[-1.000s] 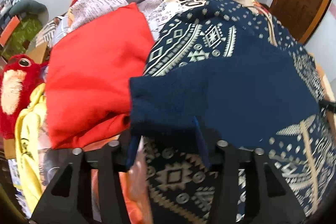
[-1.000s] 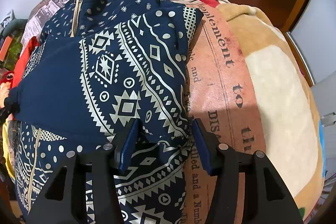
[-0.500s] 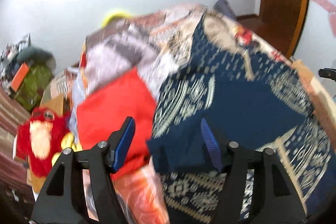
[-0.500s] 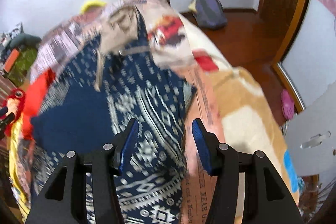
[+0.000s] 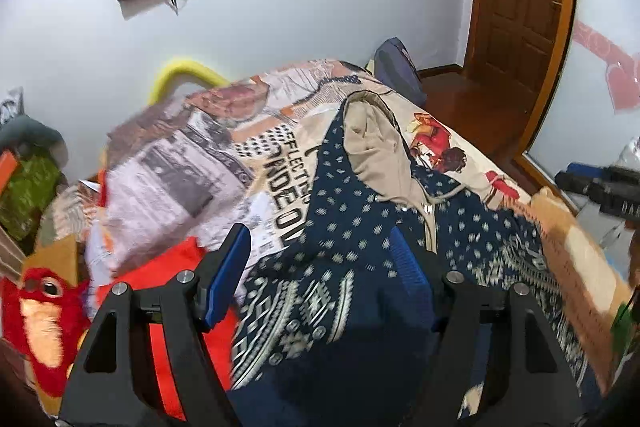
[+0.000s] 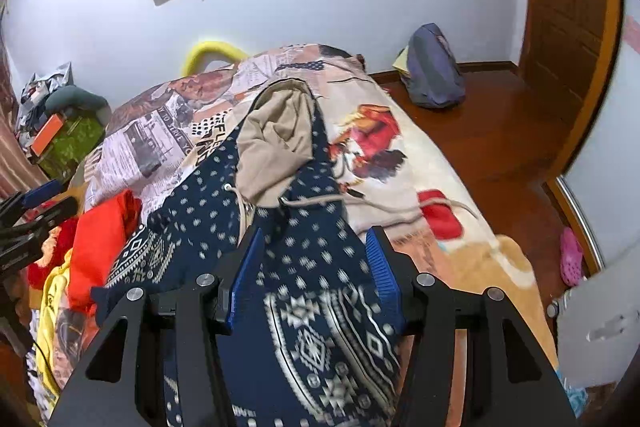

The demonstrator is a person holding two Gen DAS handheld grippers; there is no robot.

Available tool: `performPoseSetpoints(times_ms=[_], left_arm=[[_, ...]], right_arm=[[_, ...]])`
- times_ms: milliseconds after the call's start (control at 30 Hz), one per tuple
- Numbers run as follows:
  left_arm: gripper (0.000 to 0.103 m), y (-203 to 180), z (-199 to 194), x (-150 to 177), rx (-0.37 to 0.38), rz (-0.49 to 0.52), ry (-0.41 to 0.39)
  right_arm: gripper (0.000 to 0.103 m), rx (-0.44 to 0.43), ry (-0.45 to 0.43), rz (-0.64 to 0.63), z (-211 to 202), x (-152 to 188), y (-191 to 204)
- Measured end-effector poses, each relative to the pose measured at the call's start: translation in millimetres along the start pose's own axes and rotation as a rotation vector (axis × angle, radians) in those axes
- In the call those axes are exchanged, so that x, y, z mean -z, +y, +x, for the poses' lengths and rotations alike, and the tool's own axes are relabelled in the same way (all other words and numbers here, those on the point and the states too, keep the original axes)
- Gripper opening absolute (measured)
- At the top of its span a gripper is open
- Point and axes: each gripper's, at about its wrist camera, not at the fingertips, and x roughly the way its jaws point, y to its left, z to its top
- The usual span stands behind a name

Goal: Fold large clothes

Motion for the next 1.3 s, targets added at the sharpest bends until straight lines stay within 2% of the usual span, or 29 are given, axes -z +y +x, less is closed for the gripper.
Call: performPoseSetpoints(times_ms=[133,333,533,633,733,833,900,967,1033,1067,1100,1200,1300], left_arm=[[0.071,2,49,-11,0.018,-0.035,0.056],[0.071,4,120,-19,0.058,-0.095,0.145],[0.071,0,181,-26,0.118,-0.131,0.216],[0.071,5,212,-27,0.072,-0.142,0.258],[0.071,11,232,-24,0.098,-0.192,0.291],[0.071,16,234,-21,0.132,-0.243,0.227],[0.071,16,234,-18,0.138,-0.240,0.201],[0.061,13,233,-16,0.105,-0.217,0.181],[0.034,8,230,-16,0.091,-0.174,0.165],[0.025,6,228,-17,0.096,-0.162,0.160],[0.009,4,224,-17,0.110,-0.149,0.162],[0.006,4,215,-18,0.132,-0.149,0.190],[0.005,3,188,-19,0.129,-0.125,0.189]], right_arm=[[0.049,-0.009,0.033,-0.005,38,-10,6],[0.049,-0.021,0.136,0.029,114,-26,5],[0.049,-0.011,0.254,0.132,182,-40,-14],[0.049,-0.030,0.292,0.157,207,-45,-17],[0.049,-0.045,0.323,0.187,229,-49,-20],[0.052,-0.076,0.350,0.249,245,-47,-28],[0.051,-0.068,0.353,0.244,249,-44,-28],[0.048,-0.048,0.335,0.196,247,-43,-22],[0.027,-0.062,0.314,0.162,241,-39,-16],[0.021,-0.060,0.304,0.149,236,-38,-12],[0.013,-0.052,0.299,0.132,231,-37,-8],[0.010,-0.005,0.271,0.074,212,-34,4],[0.009,-0.017,0.206,-0.007,170,-33,20]])
